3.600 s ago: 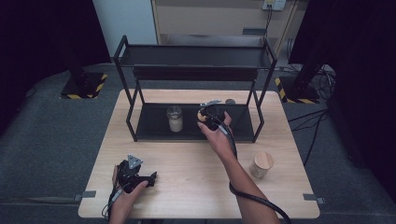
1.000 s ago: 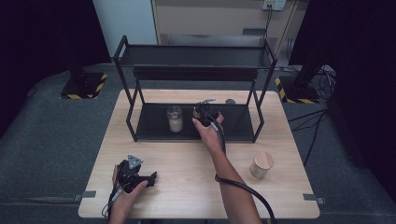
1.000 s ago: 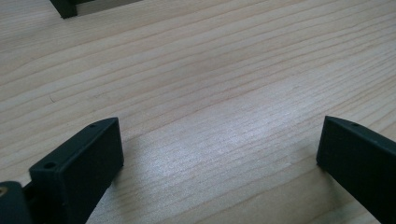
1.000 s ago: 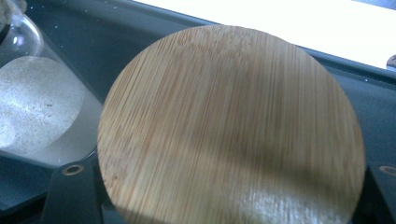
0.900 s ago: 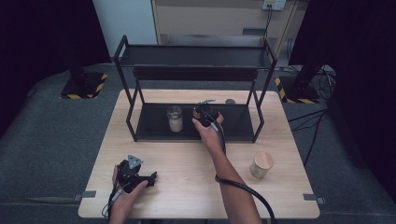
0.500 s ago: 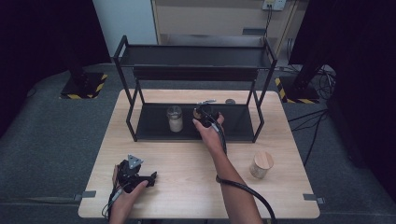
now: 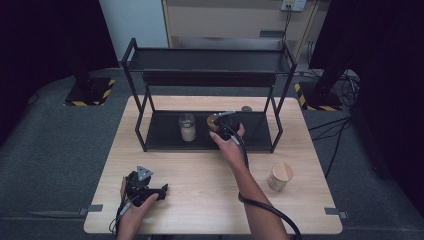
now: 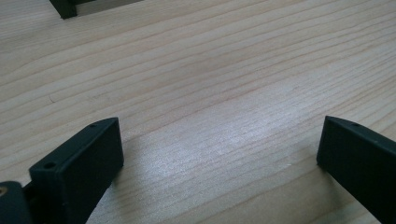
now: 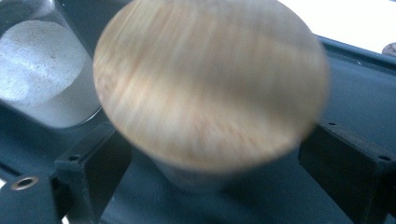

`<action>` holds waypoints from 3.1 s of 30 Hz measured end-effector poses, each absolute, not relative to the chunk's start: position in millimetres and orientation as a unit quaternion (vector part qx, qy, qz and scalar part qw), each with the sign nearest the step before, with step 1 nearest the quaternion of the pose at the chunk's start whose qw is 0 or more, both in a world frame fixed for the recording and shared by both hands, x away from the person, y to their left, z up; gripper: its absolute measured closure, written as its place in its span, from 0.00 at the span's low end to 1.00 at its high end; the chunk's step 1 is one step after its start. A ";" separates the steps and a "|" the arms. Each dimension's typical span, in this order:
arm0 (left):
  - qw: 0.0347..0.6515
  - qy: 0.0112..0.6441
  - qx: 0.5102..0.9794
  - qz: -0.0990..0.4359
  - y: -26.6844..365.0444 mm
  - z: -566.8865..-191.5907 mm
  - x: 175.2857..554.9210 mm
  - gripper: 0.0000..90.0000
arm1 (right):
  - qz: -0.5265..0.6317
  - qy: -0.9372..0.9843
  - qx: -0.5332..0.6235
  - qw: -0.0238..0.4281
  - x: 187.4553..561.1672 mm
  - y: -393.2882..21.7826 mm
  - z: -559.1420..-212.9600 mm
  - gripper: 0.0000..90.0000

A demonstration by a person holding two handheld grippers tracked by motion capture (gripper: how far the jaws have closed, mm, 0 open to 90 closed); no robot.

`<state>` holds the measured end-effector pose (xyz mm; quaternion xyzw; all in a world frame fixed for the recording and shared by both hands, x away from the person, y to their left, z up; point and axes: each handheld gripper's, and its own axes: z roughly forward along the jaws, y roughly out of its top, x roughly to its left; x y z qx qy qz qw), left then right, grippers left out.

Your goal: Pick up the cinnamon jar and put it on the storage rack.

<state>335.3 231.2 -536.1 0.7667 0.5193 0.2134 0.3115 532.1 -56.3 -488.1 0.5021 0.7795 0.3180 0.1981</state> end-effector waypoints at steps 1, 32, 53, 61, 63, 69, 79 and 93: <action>0.311 0.519 0.767 0.213 231.2 -536.1 335.3 0.00 | 0.320 0.780 0.500 0.197 529.9 -59.0 -487.6 0.09; 0.311 0.521 0.765 0.214 230.7 -536.1 335.6 0.00 | 0.344 0.779 0.481 0.209 501.9 -79.3 -444.0 0.06; 0.311 0.522 0.765 0.214 230.6 -536.1 335.6 0.00 | 0.354 0.776 0.474 0.218 500.0 -78.7 -415.5 0.06; 0.311 0.522 0.765 0.215 230.5 -536.1 335.6 0.00 | 0.361 0.772 0.476 0.216 491.1 -85.2 -406.5 0.06; 0.310 0.522 0.765 0.215 230.4 -536.1 335.7 0.00 | 0.364 0.771 0.475 0.217 488.1 -87.4 -404.3 0.06; 0.310 0.523 0.764 0.215 230.1 -536.1 335.8 0.00 | 0.363 0.774 0.468 0.226 478.8 -94.6 -400.2 0.05; 0.310 0.524 0.764 0.215 229.8 -536.1 336.3 0.00 | 0.366 0.767 0.473 0.231 466.4 -113.2 -401.3 0.03; 0.310 0.524 0.764 0.215 229.8 -536.1 336.3 0.00 | 0.371 0.767 0.472 0.228 447.7 -131.8 -401.3 0.03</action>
